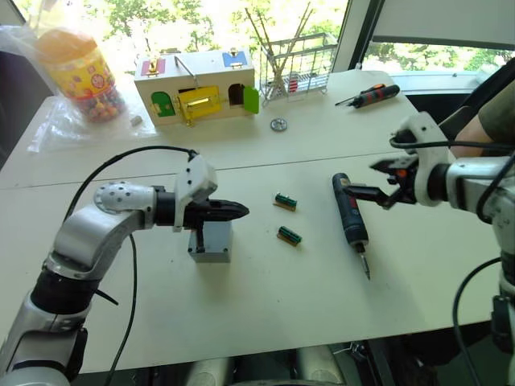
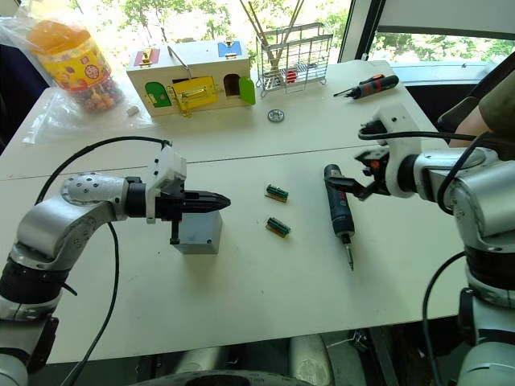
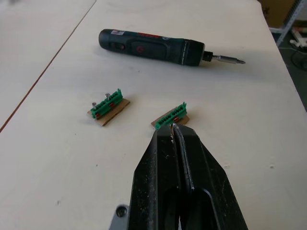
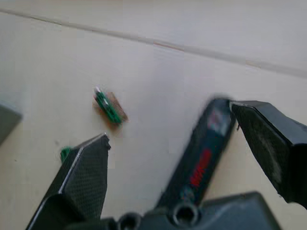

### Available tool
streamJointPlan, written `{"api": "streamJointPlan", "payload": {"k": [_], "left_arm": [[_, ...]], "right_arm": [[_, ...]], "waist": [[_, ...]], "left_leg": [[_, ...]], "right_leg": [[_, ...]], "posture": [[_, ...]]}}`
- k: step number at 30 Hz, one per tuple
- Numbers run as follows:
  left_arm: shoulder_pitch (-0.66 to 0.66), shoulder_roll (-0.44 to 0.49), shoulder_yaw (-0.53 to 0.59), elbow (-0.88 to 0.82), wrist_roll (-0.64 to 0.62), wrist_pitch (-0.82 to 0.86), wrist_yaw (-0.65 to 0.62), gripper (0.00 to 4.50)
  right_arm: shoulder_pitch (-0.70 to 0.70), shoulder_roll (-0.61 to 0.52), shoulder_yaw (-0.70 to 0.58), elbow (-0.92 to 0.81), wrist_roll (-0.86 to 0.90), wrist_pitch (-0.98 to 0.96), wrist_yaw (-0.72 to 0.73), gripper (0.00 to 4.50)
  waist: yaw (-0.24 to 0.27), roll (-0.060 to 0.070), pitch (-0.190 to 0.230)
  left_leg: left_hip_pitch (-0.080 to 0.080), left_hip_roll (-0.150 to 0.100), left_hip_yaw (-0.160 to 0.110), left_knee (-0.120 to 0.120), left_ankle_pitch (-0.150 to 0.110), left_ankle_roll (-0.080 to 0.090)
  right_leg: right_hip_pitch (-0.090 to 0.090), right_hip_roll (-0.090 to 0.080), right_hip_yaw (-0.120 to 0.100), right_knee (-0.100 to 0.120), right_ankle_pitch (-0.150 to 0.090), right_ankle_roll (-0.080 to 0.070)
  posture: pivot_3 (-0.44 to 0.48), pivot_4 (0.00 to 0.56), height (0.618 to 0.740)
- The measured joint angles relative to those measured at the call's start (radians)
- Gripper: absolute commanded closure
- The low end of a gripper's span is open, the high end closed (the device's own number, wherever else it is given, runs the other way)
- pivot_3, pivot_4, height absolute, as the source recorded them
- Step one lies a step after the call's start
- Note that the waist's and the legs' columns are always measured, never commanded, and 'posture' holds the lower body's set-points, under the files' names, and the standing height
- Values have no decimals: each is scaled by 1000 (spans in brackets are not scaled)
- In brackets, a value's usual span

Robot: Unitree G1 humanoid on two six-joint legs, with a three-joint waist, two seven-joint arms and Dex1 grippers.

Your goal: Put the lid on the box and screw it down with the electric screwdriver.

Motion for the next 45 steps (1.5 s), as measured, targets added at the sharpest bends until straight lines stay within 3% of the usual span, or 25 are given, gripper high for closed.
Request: {"api": "streamJointPlan", "payload": {"k": [3, 7, 18, 26, 34, 37, 43, 45], "left_arm": [[1, -34, -55, 37, 58, -55, 1, 4500], [40, -65, -88, 58, 100, -107, 5, 4500], [85, -114, -141, -12, 204, -151, 97, 4500], [90, -146, -145, -18, 223, -151, 142, 4500], [96, -206, -161, -9, 234, -153, 166, 4500], [93, -213, -162, -4, 248, -161, 168, 4500], [101, -217, -162, 6, 265, -175, 168, 4500], [102, -221, -163, 14, 268, -177, 166, 4500]], "right_arm": [[-25, -85, 78, 128, 66, 103, 19, 22], [-39, -118, 173, 242, 90, 112, 9, 22], [-260, -39, 345, 545, 227, 113, -87, 22], [-284, -32, 502, 576, 326, 113, -148, 22], [-298, 22, 556, 520, 317, 113, -215, 22], [-282, 40, 563, 495, 291, 114, -231, 560], [-253, 44, 572, 479, 200, 107, -223, 2680], [-246, 26, 595, 473, 169, 90, -177, 2733]], "waist": [[3, 0, 0], [4, 0, 0], [11, 0, 0], [6, 0, 0], [1, -7, -4], [0, -15, -9], [5, -21, -13], [6, -21, -13]], "left_leg": [[0, 0, 1, 1, 0, 0], [0, 0, 2, 1, -1, 1], [-1, -1, 3, 2, -1, 1], [-1, -1, 3, 2, -1, 1], [1, 0, 2, 3, -1, 1], [1, 1, 1, 2, -1, 1], [1, 0, -1, 2, -1, 1], [1, 0, -1, 3, -1, 1]], "right_leg": [[0, -1, 1, 0, 0, 0], [0, -1, 1, -1, 0, 0], [0, -1, 1, -1, 0, 0], [0, -1, 0, -1, 0, 0], [2, 0, 0, -1, 0, 0], [3, 1, 0, -1, 0, 0], [4, 0, -1, -1, 0, 0], [4, 0, -2, -2, 0, 0]], "posture": [[0, 150, 740], [0, 150, 740], [0, 150, 740], [0, 150, 740], [0, 150, 740], [0, 150, 740], [0, 150, 740], [0, 150, 740]]}}
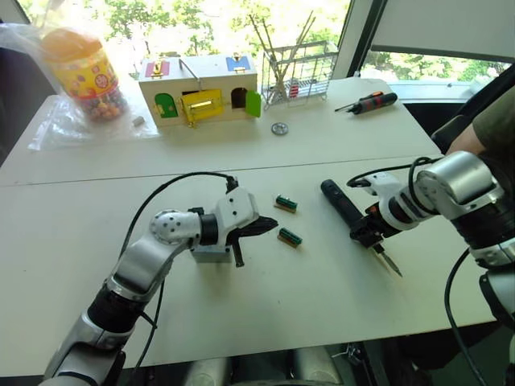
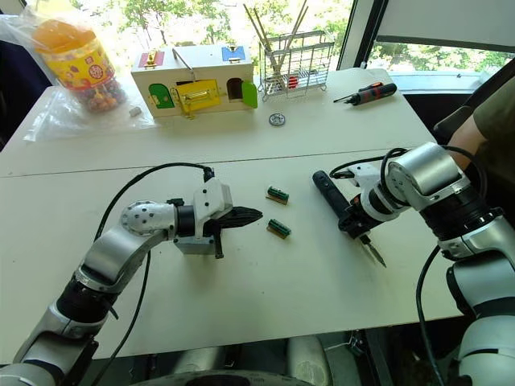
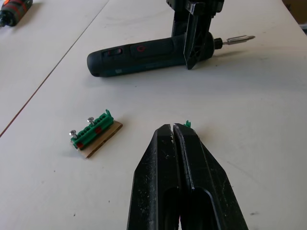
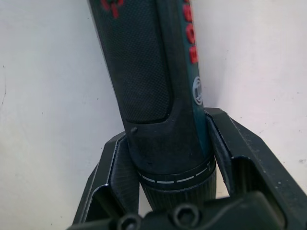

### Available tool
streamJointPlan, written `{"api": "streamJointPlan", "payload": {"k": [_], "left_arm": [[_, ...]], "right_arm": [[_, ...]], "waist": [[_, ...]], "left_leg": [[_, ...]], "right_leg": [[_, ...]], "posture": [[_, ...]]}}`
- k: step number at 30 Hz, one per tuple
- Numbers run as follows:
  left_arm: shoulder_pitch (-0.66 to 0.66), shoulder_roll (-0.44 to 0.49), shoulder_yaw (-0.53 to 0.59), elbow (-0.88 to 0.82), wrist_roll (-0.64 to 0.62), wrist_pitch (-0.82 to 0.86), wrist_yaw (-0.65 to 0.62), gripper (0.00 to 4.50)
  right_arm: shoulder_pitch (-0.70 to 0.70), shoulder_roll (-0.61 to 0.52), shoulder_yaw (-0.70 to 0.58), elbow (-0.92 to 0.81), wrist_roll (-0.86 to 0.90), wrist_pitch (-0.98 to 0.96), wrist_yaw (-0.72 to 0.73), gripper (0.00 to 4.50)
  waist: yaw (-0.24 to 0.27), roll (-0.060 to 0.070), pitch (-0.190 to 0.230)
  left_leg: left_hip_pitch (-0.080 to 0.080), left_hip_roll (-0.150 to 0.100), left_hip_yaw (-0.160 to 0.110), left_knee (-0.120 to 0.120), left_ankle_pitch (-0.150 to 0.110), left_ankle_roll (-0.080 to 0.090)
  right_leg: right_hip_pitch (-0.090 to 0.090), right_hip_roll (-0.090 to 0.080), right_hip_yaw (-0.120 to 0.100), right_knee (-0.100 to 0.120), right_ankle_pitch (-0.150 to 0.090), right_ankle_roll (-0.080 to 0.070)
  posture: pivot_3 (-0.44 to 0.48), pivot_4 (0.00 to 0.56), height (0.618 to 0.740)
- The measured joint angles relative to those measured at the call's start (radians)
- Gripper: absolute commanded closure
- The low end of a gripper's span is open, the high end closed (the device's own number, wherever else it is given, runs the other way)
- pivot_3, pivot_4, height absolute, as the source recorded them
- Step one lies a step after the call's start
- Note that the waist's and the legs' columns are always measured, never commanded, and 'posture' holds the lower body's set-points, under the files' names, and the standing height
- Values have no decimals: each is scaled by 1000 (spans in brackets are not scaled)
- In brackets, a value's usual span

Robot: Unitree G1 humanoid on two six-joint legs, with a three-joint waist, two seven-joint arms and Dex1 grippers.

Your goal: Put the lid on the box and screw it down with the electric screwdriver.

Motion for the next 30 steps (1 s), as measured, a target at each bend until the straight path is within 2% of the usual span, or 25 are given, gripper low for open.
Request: {"api": "streamJointPlan", "payload": {"k": [6, 11, 14, 17, 20, 21, 23, 26, 30], "left_arm": [[2, 7, 0, 14, 8, -3, -7, 4500], [4, 44, 13, 21, 10, -3, -22, 4500], [6, 71, 71, 43, -24, 4, -38, 4500], [-9, 102, 140, 64, -50, 11, -45, 4500], [-30, 117, 208, 66, -106, 50, -54, 4500], [-30, 128, 222, 63, -124, 65, -59, 4500], [-27, 156, 259, 57, -169, 105, -76, 4500], [-26, 177, 305, 57, -217, 143, -87, 4500], [8, 278, 344, 50, -242, 195, -111, 4500]], "right_arm": [[26, -93, 83, -51, -85, -88, 171, 2733], [-13, -61, 58, 55, -133, -113, 269, 2733], [-55, -20, 12, 146, -152, -116, 284, 2733], [-135, 19, -161, 214, -156, -109, 255, 2733], [-163, 64, -412, 152, -134, -112, 200, 2733], [-152, 105, -495, 116, -121, -123, 172, 2733], [-64, 283, -738, -56, -68, -253, 83, 2733], [47, 415, -856, -252, 14, -331, 37, 2733], [141, 652, -926, -394, 135, -426, -41, 2733]], "waist": [[27, 1, 0], [22, 1, 0], [14, 8, 5], [11, 20, 13], [14, 20, 13], [13, 20, 13], [-4, 19, 13], [-2, 20, 13], [-12, 21, 13]], "left_leg": [[0, -1, -3, 1, 0, 0], [1, -1, -3, 1, 0, 0], [-1, -1, -2, 1, 0, 0], [-7, -2, 1, 0, 0, 0], [-14, 0, 0, -1, 1, -1], [-14, 0, 0, -1, 1, -2], [-15, 0, 0, -1, 2, -3], [-15, -1, -1, 2, 3, -4], [-15, -1, 0, 3, 3, -4]], "right_leg": [[4, 0, -3, -5, 0, 0], [6, 0, -3, -6, 0, 0], [2, 0, -2, -5, 0, 0], [-9, -2, 0, 1, 0, 0], [-17, -1, -2, 4, 0, 0], [-18, -1, -2, 4, 0, 0], [-19, -1, -2, 5, 0, 0], [-18, -1, -2, 7, 0, 0], [-18, -1, -1, 8, 1, 0]], "posture": [[0, 150, 740], [0, 150, 740], [0, 150, 740], [0, 150, 740], [0, 150, 740], [0, 150, 740], [0, 150, 740], [0, 150, 740], [0, 150, 740]]}}
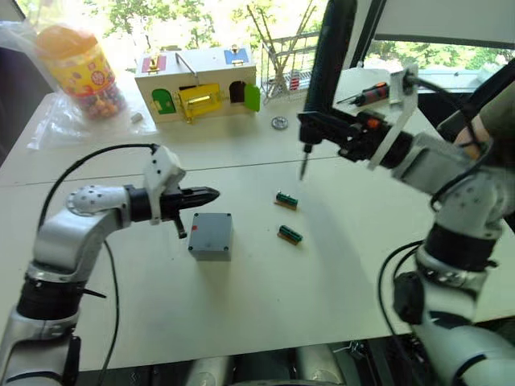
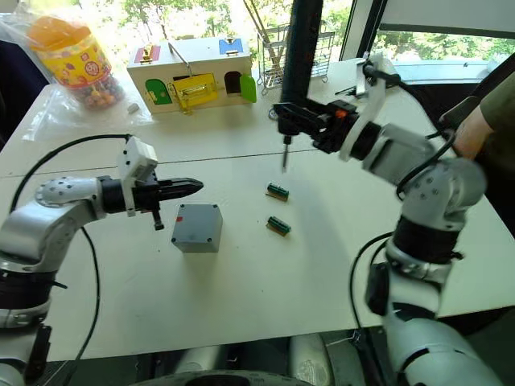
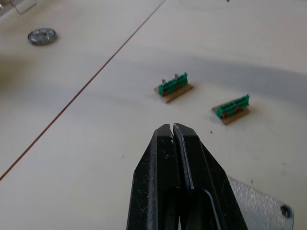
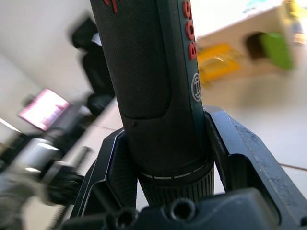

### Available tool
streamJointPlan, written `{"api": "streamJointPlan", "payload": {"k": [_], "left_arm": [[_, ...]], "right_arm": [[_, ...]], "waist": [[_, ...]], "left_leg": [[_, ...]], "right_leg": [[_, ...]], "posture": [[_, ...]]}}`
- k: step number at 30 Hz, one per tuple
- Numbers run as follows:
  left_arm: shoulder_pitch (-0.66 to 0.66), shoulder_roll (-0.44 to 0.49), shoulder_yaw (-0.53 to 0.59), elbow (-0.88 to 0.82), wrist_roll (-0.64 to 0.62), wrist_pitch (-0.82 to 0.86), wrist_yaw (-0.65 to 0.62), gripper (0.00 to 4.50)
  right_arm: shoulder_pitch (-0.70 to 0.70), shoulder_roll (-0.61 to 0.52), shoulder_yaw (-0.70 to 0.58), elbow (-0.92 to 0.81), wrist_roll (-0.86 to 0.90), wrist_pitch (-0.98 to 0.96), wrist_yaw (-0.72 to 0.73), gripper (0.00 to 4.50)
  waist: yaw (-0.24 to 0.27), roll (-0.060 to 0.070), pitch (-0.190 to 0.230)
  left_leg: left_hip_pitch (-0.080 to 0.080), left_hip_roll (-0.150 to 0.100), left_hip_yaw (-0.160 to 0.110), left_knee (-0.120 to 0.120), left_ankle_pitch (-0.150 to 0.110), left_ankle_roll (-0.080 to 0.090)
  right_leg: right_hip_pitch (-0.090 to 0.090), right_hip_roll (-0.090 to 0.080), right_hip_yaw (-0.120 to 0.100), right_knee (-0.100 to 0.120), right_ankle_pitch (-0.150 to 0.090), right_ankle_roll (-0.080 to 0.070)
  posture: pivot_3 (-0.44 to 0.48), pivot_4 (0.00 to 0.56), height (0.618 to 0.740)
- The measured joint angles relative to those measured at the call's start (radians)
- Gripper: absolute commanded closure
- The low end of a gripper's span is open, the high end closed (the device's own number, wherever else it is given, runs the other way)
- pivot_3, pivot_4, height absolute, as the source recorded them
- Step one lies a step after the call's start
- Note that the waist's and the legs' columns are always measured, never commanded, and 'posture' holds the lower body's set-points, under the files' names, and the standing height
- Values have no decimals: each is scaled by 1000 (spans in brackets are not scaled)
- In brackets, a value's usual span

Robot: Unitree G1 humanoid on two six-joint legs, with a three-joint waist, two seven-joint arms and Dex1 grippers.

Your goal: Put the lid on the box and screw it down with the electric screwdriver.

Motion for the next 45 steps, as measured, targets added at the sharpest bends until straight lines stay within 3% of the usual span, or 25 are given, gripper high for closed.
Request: {"api": "streamJointPlan", "payload": {"k": [2, 5, 7, 14, 20, 45], "left_arm": [[34, 29, -1, -18, -2, 8, -19, 4500], [52, 49, -21, -45, -2, 31, -22, 3613], [57, 51, -22, -62, -3, 41, -21, 2749], [126, 103, -21, -125, -23, 102, -18, 2749], [141, 105, -23, -130, -17, 104, -6, 2749], [150, 106, -49, -108, 26, 22, 6, 2749]], "right_arm": [[31, 71, 10, -41, 36, -58, -11, 2733], [159, 116, 175, -115, -45, -237, 28, 2733], [235, 155, 269, -110, -89, -304, 38, 2733], [333, 217, 437, -71, -238, -548, 45, 2733], [331, 253, 488, 3, -300, -665, 42, 2733], [332, 290, 580, 137, -390, -799, 65, 2733]], "waist": [[0, 0, 0], [0, 0, 0], [-4, 0, 0], [-23, 0, 0], [-23, 0, 0], [-22, 0, 0]], "left_leg": [[0, 0, -1, -1, 0, 0], [0, -1, -2, -2, 0, 0], [0, 0, -1, -1, 0, 0], [1, 0, -2, -3, 1, -1], [1, 0, -1, -3, 1, -1], [5, 0, -2, -3, 1, -1]], "right_leg": [[-1, 0, 0, 0, 0, 0], [-1, 0, -1, 0, 0, 0], [-1, 0, 0, 1, 0, 0], [-2, 1, 0, 3, 0, 0], [-2, 2, 0, 3, 0, 0], [1, 3, 0, 3, 0, 0]], "posture": [[0, 150, 740], [0, 150, 740], [0, 150, 740], [0, 150, 740], [0, 150, 740], [0, 150, 740]]}}
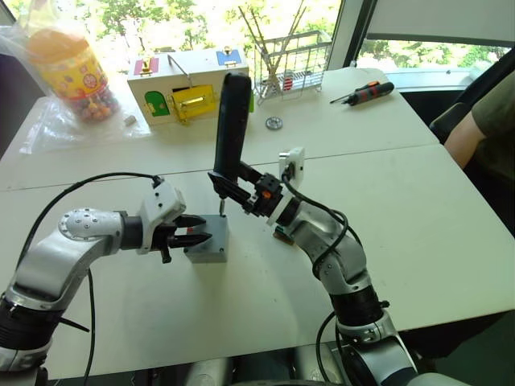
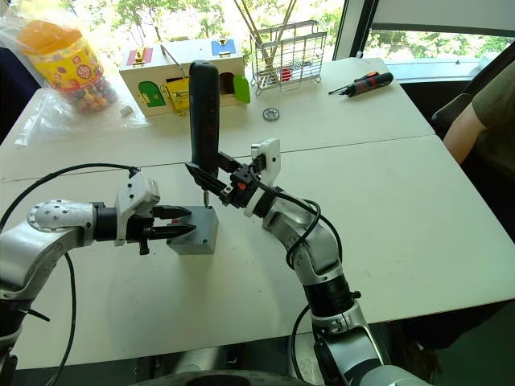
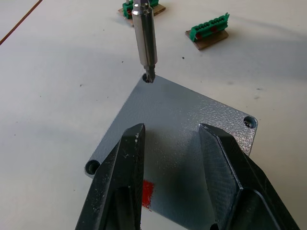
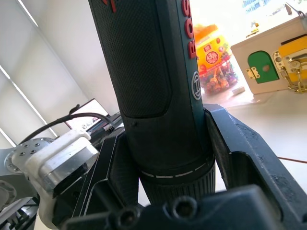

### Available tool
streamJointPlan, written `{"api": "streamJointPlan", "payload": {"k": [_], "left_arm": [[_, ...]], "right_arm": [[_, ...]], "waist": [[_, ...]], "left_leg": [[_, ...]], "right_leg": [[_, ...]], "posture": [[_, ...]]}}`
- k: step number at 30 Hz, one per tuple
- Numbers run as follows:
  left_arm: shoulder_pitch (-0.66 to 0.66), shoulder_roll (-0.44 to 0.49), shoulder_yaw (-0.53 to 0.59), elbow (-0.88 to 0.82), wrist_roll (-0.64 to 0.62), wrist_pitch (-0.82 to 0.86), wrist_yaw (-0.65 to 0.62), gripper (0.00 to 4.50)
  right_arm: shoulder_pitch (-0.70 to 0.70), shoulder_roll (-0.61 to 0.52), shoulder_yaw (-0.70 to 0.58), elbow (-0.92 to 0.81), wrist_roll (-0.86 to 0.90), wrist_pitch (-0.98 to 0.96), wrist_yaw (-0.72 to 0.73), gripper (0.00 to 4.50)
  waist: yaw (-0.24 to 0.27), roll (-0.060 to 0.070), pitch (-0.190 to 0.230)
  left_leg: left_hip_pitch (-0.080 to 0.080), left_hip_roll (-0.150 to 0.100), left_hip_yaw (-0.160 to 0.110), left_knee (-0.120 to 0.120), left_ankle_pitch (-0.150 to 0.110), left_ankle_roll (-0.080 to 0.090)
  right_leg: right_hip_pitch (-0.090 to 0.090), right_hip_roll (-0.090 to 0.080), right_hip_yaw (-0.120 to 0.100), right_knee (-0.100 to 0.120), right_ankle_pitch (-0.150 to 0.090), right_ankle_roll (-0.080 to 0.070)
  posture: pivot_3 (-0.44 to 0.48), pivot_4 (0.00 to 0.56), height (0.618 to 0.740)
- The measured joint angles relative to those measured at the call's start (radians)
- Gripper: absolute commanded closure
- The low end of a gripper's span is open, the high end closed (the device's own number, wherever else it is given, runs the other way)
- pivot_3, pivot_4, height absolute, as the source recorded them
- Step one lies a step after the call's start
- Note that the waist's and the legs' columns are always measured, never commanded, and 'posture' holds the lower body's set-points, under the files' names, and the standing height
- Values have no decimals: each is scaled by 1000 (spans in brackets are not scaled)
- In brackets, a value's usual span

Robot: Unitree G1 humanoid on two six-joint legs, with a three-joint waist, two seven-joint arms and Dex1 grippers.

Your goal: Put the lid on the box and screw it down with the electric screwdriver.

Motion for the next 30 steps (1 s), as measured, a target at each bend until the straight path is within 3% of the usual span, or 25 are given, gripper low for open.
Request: {"api": "streamJointPlan", "payload": {"k": [30], "left_arm": [[-23, -3, -26, 7, 4, 1, 13, 2749]], "right_arm": [[17, -3, -9, 28, -14, -30, 10, 2733]], "waist": [[0, 0, 0]], "left_leg": [[4, 0, 0, -1, 0, 0]], "right_leg": [[3, 0, 0, 0, 0, 0]], "posture": [[0, 150, 740]]}}
